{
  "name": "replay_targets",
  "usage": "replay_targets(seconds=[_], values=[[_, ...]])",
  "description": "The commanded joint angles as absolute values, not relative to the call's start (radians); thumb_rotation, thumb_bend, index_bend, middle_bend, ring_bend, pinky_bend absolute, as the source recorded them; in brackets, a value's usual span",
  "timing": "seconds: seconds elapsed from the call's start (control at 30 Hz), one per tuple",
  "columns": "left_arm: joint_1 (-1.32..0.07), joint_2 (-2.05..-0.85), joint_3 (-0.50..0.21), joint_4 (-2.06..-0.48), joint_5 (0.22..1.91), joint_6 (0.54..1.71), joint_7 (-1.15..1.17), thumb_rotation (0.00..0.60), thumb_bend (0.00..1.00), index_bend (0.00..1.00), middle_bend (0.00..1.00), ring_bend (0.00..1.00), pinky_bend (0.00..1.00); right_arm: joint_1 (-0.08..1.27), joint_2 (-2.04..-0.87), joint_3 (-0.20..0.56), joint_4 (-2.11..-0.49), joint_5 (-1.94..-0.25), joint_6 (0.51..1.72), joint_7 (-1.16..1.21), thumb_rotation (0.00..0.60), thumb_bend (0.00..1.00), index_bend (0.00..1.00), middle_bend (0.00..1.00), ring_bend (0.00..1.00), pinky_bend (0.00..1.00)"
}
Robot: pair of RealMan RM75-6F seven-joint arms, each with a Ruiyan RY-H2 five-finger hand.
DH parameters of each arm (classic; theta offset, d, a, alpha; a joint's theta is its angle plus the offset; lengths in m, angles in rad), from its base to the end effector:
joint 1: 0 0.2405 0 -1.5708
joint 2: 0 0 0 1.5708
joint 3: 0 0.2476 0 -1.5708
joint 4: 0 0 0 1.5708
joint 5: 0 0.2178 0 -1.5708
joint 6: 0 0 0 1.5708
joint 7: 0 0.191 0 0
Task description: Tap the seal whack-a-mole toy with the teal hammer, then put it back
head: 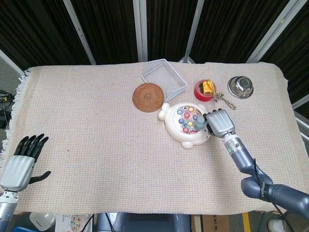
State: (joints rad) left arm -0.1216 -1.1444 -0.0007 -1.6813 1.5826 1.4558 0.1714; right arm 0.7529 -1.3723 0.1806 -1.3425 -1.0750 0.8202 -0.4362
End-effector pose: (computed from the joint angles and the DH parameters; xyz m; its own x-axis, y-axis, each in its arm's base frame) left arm -0.2725 0.2246 0.1145 0.4774 0.0528 0.8771 0.8734 -0.1381 -0.4671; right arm -0.2000 -0.4328 0.0268 0.6933 -0.1998 0.6924 -0.7156 -0.3048 0.6286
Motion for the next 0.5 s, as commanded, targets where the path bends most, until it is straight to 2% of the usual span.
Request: replay_targets(seconds=[0.03,0.5], values=[[-0.121,-1.145,0.0,-1.679,1.582,1.457,0.169,0.6,0.13,0.0,0.0,0.0,0.0,0.755,-1.372,0.179,-1.345,-1.067,0.825,-0.441,0.6,0.78,0.99,0.82,0.63,0.45],[-0.126,-1.149,-0.001,-1.671,1.582,1.454,0.162,0.6,0.13,0.0,0.0,0.0,0.0,0.77,-1.337,0.19,-1.41,-1.037,0.85,-0.461,0.6,0.78,0.99,0.83,0.63,0.45]])
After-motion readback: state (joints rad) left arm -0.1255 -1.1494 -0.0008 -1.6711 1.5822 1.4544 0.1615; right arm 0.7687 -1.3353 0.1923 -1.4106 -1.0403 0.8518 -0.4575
